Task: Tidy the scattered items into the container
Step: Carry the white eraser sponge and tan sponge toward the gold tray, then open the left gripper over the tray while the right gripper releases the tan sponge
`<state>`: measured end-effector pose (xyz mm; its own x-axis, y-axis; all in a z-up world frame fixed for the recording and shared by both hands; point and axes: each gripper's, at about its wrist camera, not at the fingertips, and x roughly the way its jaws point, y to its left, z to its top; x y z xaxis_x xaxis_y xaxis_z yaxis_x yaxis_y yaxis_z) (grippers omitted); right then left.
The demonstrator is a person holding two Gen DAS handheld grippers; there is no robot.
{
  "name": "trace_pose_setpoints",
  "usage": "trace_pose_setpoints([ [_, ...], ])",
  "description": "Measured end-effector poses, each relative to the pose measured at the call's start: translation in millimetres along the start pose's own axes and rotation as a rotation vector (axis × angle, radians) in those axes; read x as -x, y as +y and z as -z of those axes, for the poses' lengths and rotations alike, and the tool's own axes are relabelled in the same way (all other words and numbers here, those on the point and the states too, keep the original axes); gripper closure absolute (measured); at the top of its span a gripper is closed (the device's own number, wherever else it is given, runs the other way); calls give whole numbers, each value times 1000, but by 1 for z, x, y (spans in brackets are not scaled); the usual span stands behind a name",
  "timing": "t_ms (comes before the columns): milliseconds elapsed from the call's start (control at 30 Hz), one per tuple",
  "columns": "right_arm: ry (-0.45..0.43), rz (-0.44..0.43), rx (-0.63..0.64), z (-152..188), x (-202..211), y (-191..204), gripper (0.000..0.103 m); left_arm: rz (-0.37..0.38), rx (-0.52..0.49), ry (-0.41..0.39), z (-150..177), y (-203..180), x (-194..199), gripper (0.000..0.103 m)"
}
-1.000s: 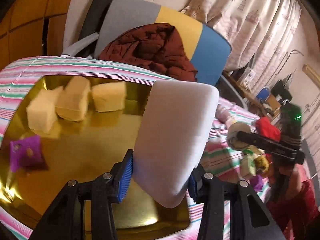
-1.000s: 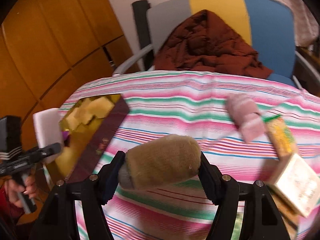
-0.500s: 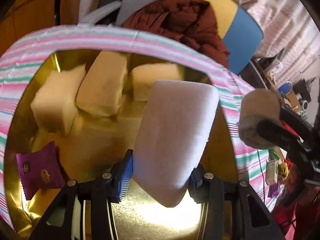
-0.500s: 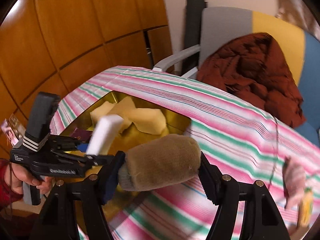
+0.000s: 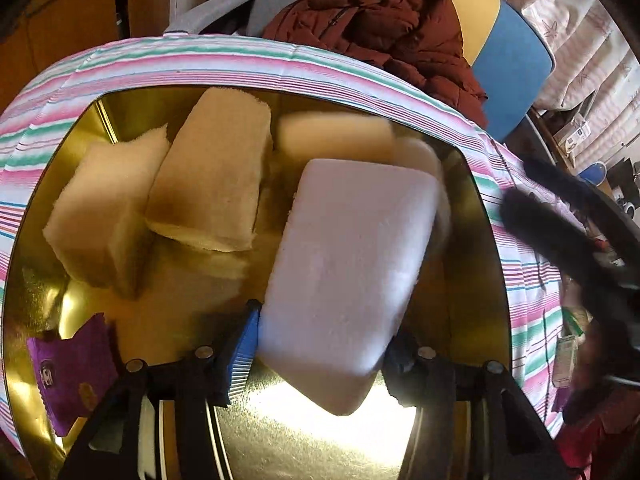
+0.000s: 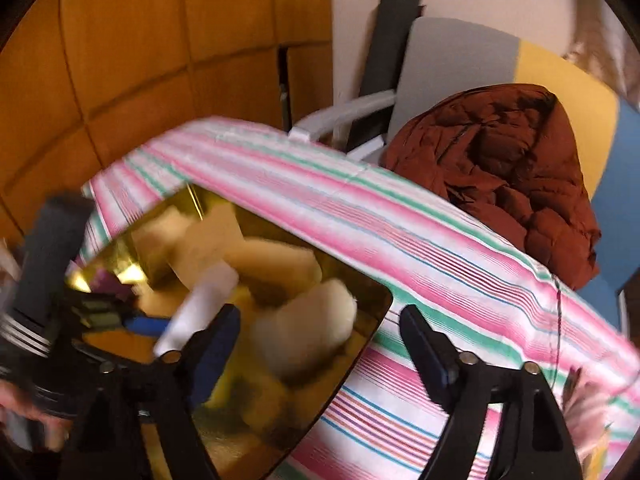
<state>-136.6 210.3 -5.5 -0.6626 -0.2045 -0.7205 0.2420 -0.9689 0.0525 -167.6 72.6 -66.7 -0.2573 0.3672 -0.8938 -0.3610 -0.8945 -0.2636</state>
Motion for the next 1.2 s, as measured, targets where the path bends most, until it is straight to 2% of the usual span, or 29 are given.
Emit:
trace_pose_setpoints([
  [67, -51, -17, -49, 4, 16, -6, 8, 9, 5, -18, 1, 0, 3, 45],
  [167, -97, -46, -81, 13, 36, -12, 6, 19, 31, -31, 2, -2, 5, 42],
  [267, -108, -39, -100, 26, 50, -17, 5, 24, 66, -39, 5, 0, 10, 40],
  [333, -110, -49, -121, 34, 58, -19, 5, 10, 83, -56, 7, 1, 15, 36],
  [433, -127, -52, -151, 49, 70, -26, 5, -11, 83, -107, 12, 1, 29, 36],
  [500, -134, -45, -174, 59, 77, -31, 5, -57, 93, -174, 19, 1, 45, 35],
  [567, -138, -41, -197, 68, 83, -39, 5, -102, 103, -209, 24, 2, 54, 34],
  [667, -137, -22, -232, 81, 92, -52, 5, -158, 119, -205, 27, 5, 54, 34],
  [833, -160, 12, -293, 99, 112, -78, 5, -154, 188, -191, 40, 13, 58, 35],
  [1033, -191, 76, -368, 119, 135, -115, 2, -110, 182, -253, 49, -18, 67, 35],
  [1133, -198, 91, -439, 132, 142, -138, 2, -26, 141, -280, 52, -37, 72, 34],
  [1200, -200, 56, -499, 141, 142, -151, 2, 31, 69, -281, 54, -58, 73, 34],
])
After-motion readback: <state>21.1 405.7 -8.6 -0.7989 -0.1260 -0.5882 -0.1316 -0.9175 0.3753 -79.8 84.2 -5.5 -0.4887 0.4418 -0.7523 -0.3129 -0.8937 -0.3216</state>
